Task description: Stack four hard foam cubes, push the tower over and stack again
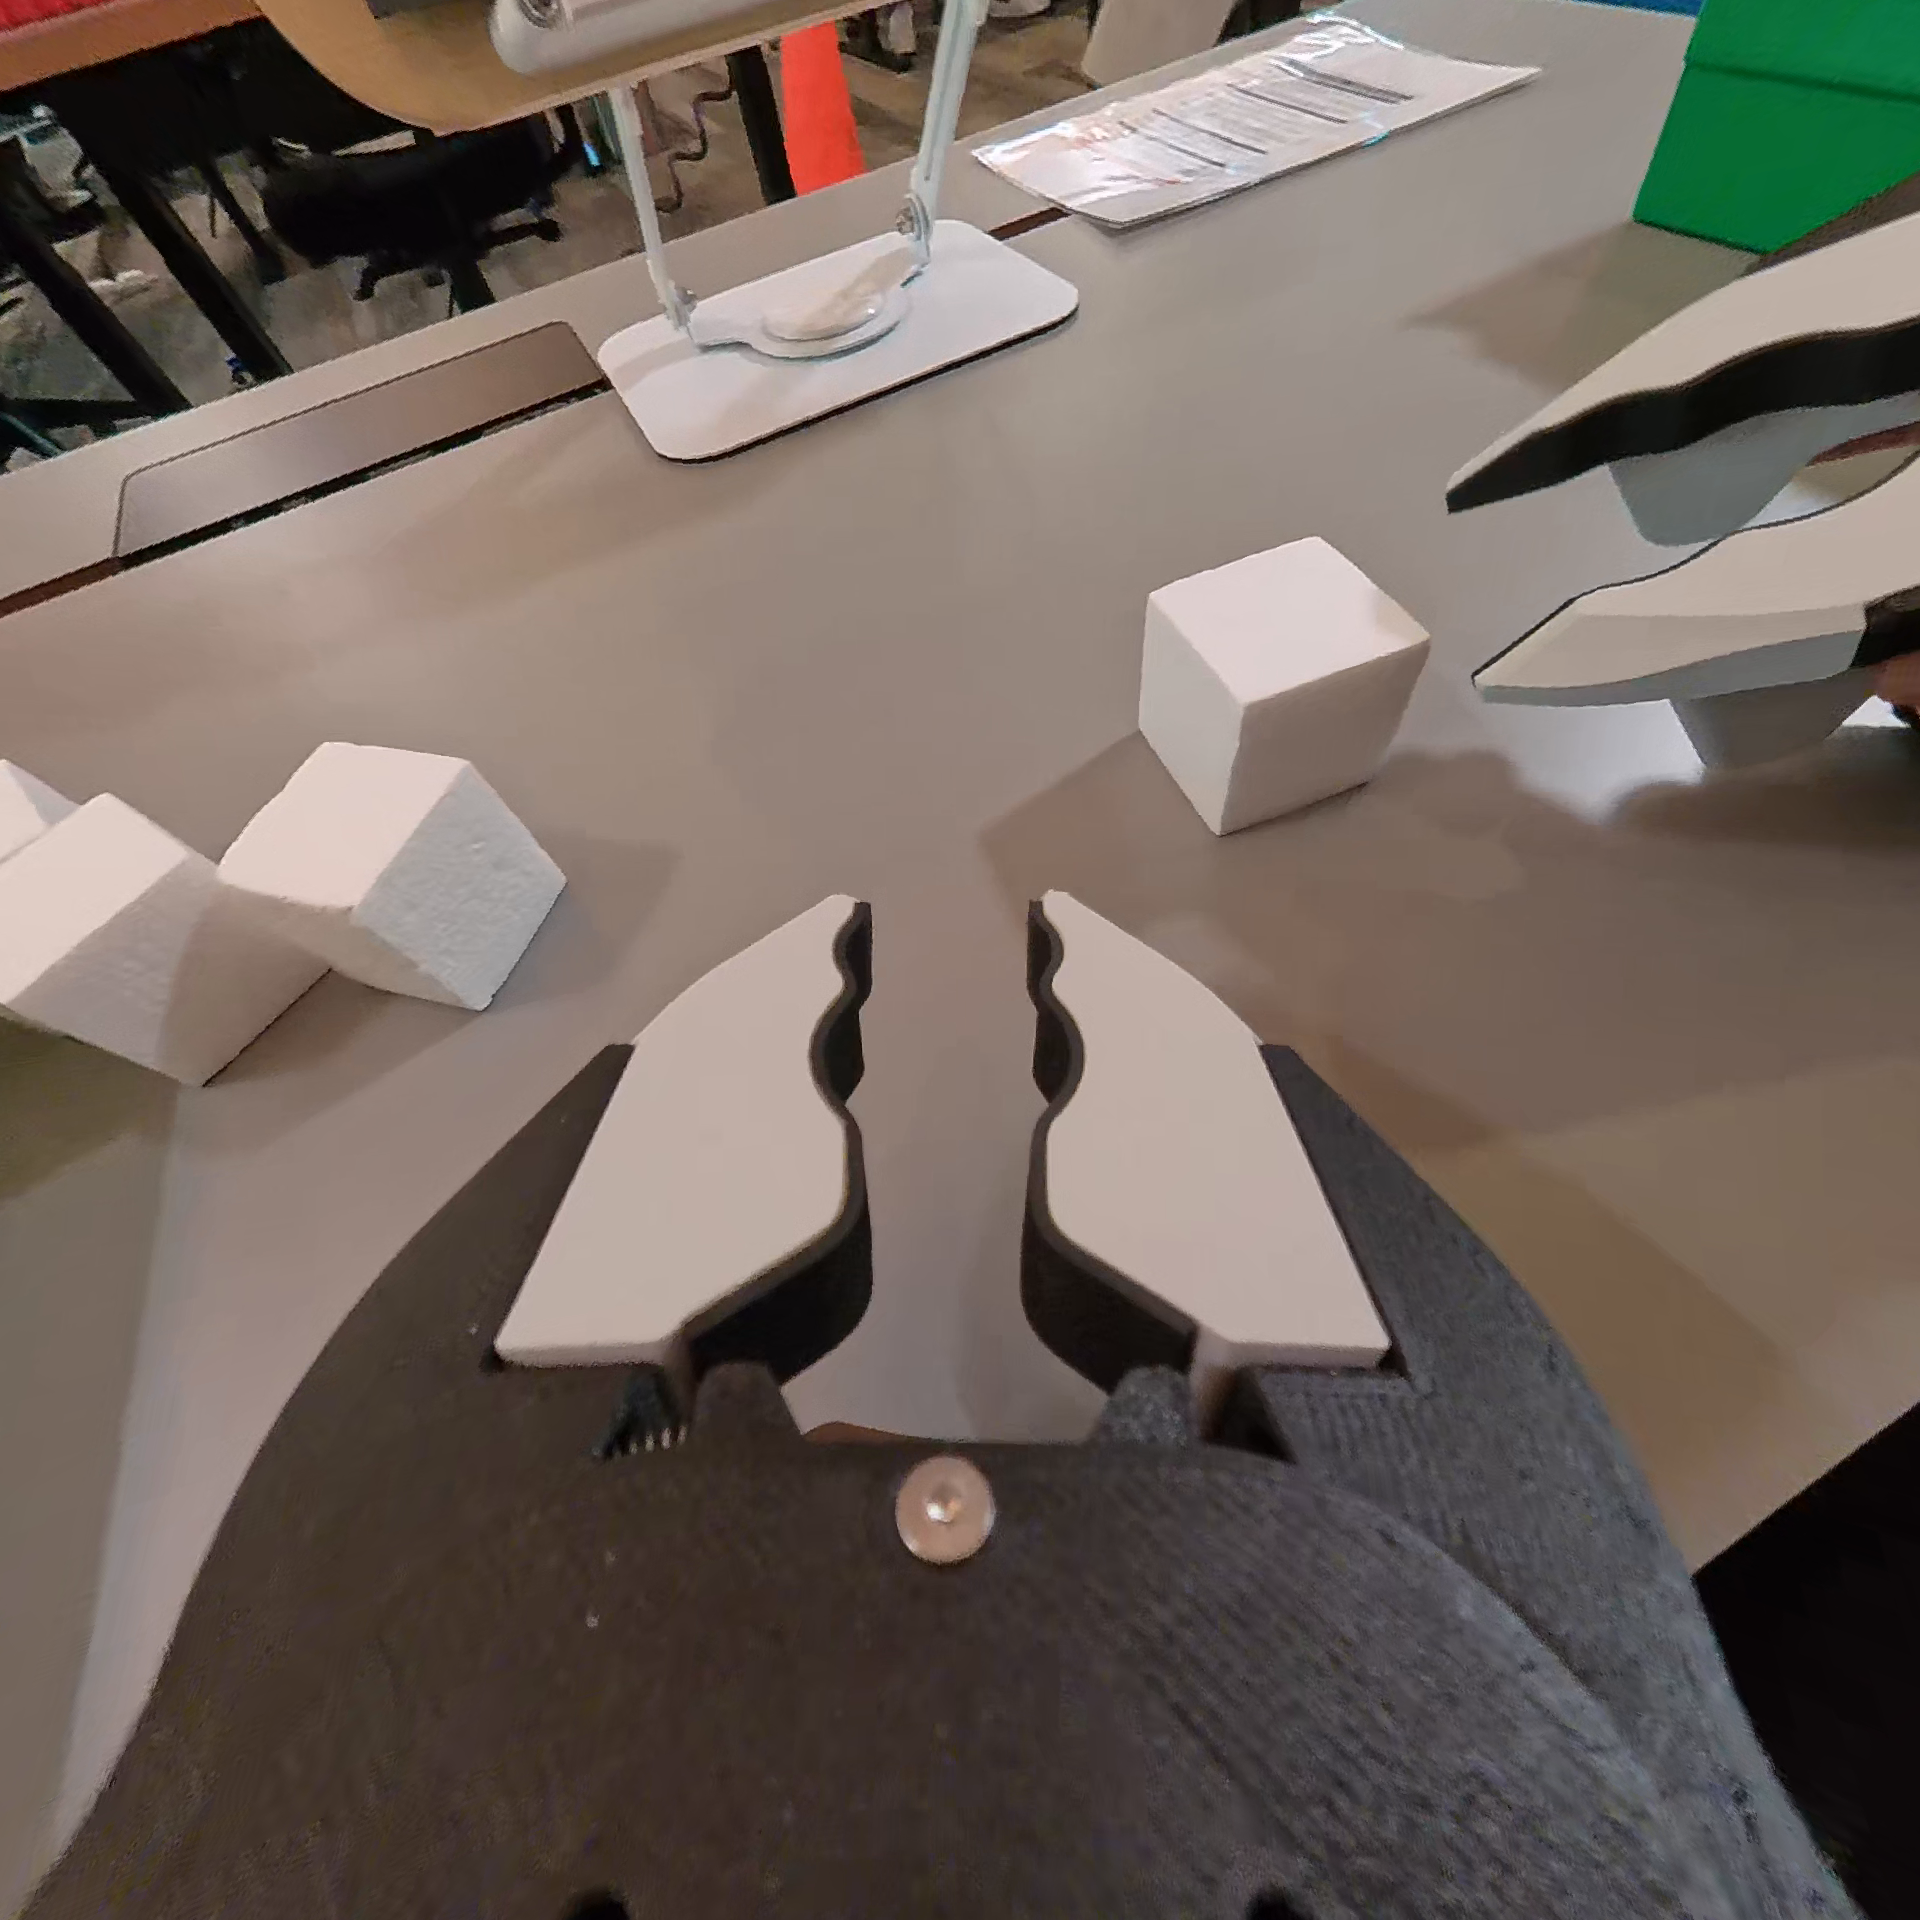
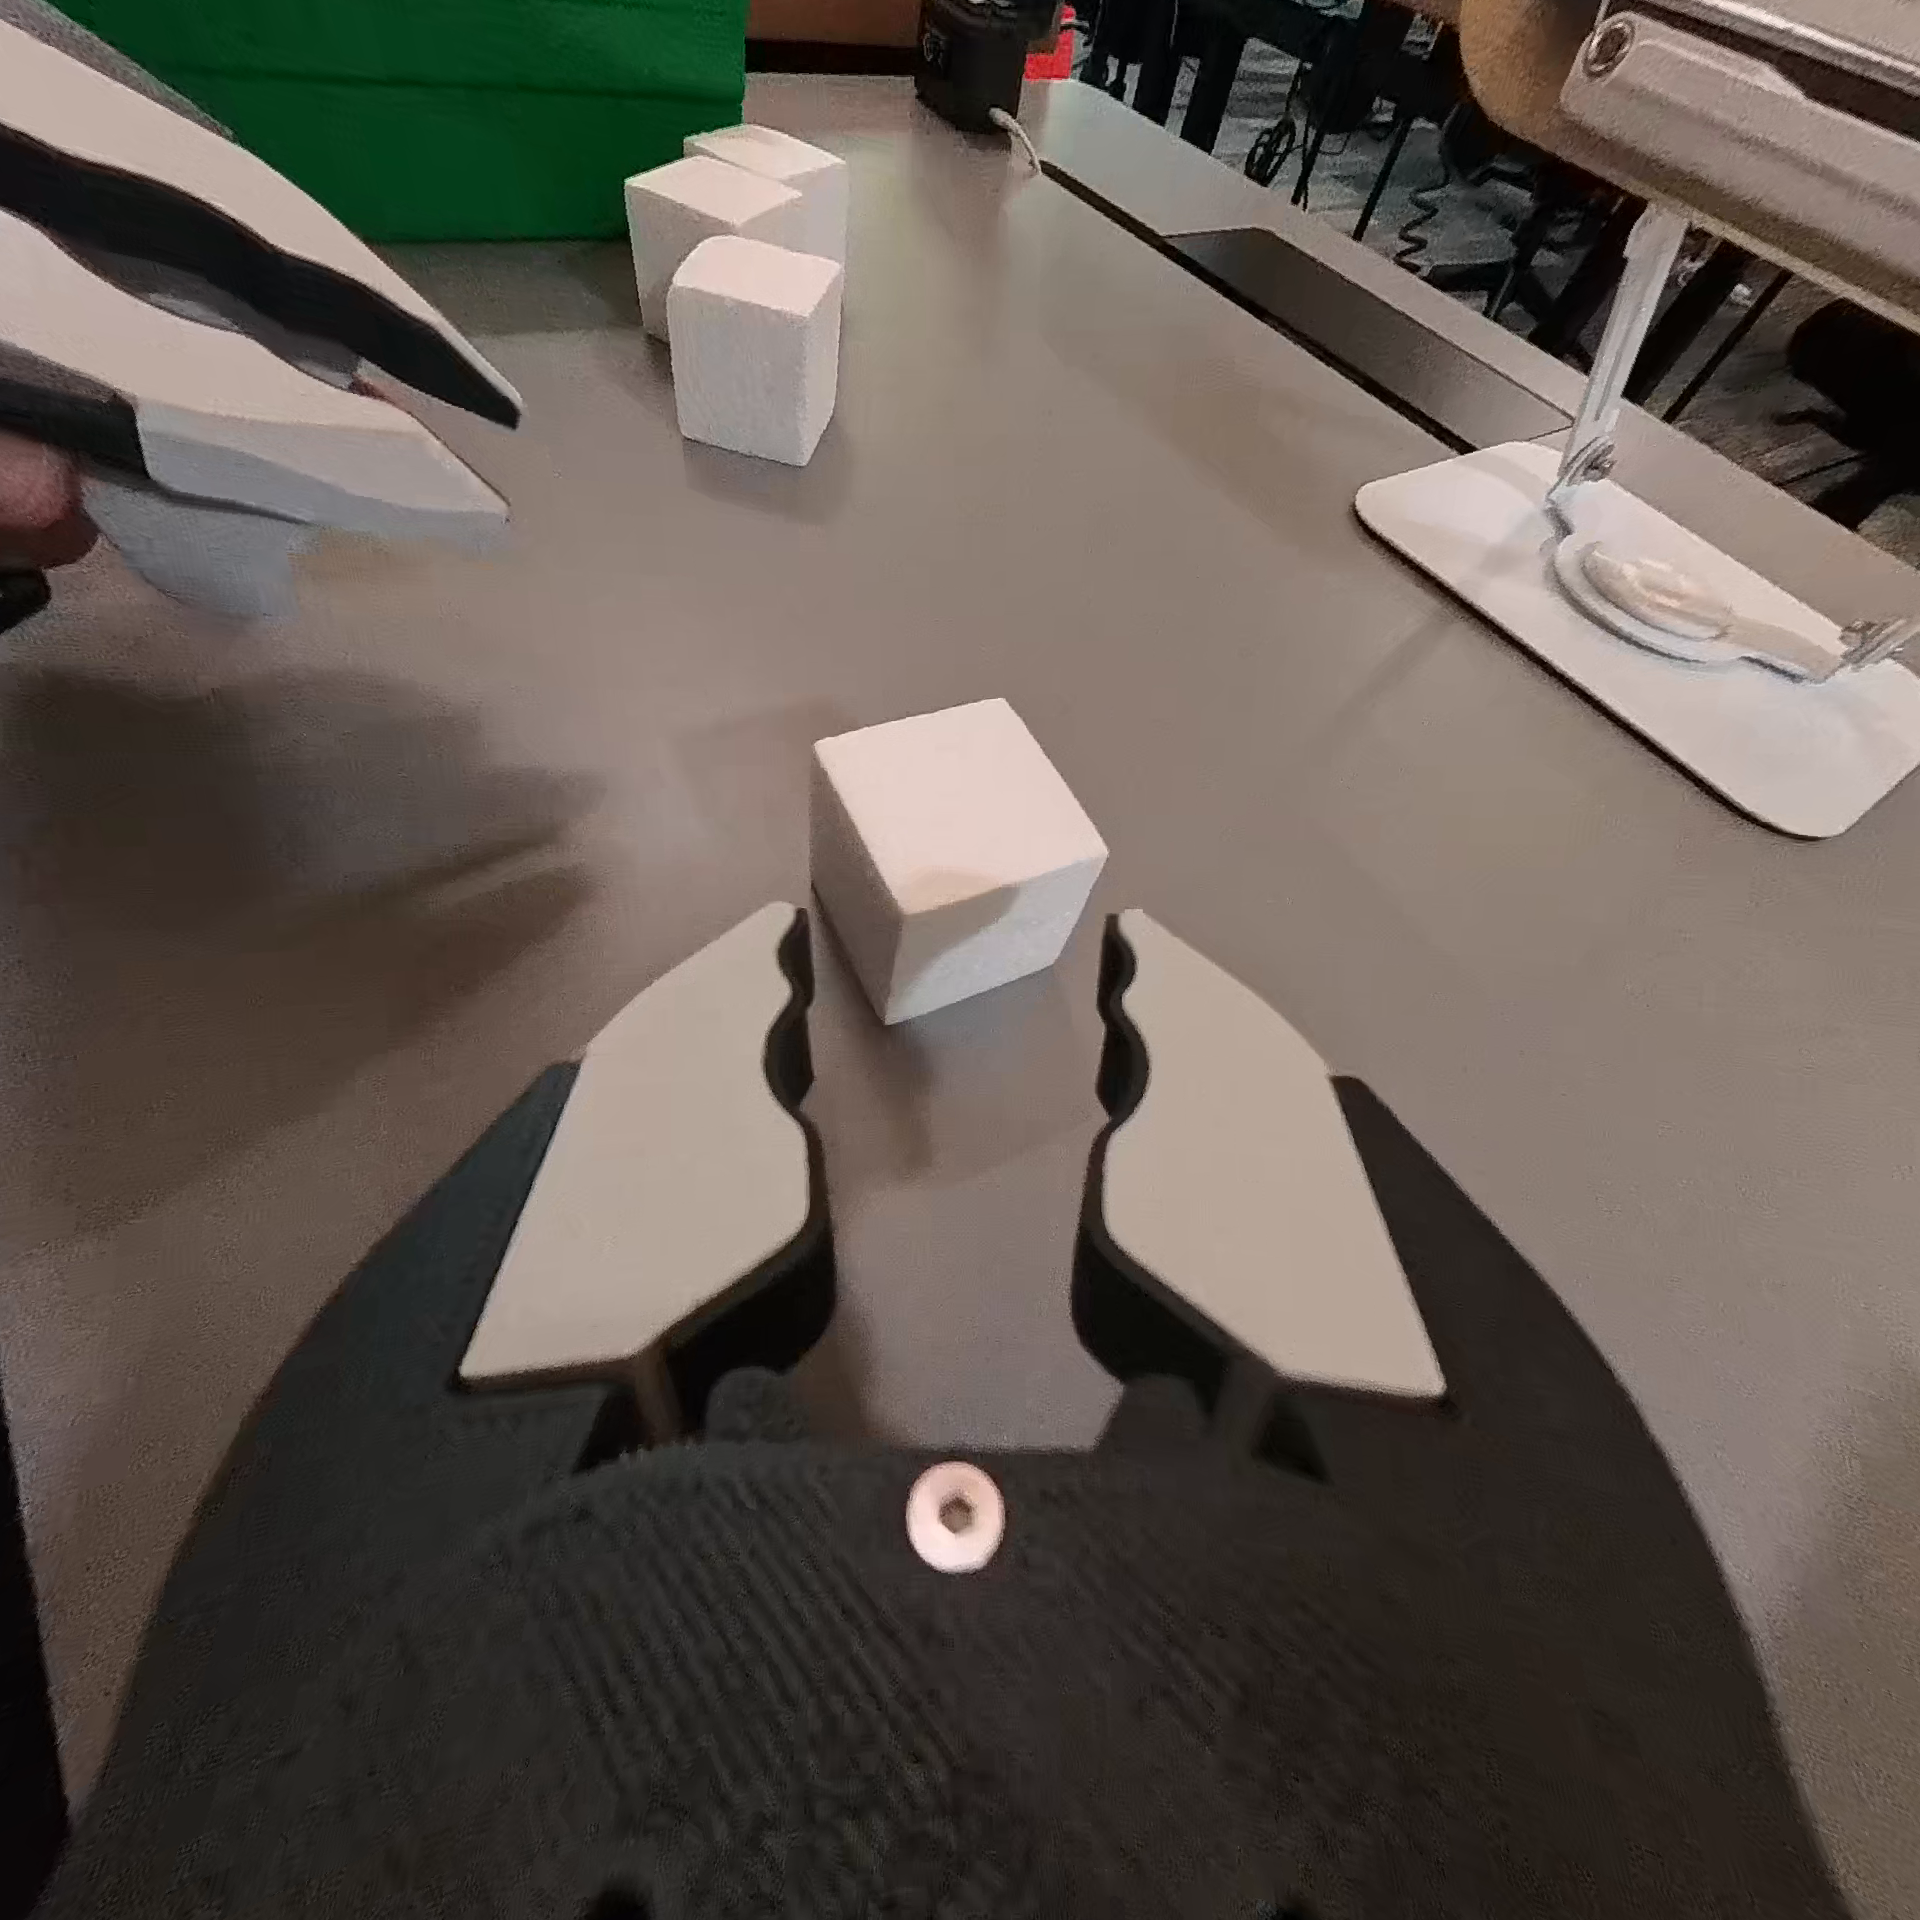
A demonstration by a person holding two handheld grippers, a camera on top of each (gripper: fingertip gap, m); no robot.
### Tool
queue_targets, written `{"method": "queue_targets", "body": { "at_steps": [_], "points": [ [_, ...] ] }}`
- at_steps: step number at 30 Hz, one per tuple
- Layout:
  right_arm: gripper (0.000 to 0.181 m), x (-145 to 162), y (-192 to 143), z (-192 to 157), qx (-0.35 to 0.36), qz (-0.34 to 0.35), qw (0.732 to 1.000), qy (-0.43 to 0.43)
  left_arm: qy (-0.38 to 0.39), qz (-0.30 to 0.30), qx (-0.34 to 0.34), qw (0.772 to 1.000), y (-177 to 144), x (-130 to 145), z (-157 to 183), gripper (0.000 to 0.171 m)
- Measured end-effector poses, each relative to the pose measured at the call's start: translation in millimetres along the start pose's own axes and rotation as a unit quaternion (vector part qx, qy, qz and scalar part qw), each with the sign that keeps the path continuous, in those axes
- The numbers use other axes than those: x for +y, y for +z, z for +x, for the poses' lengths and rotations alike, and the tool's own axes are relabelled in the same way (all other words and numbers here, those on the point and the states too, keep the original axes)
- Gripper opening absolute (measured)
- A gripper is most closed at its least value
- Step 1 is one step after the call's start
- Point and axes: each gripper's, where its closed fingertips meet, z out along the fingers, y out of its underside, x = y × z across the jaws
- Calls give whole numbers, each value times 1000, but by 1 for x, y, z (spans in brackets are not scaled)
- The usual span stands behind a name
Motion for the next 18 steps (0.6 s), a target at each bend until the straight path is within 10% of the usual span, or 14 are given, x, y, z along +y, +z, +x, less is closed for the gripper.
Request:
{"method": "queue_targets", "body": {
  "at_steps": [18],
  "points": [
    [33,20,25,-5,21,-93,992,-80,-7,-7,-15,1000,1,5,-9,28]
  ]
}}
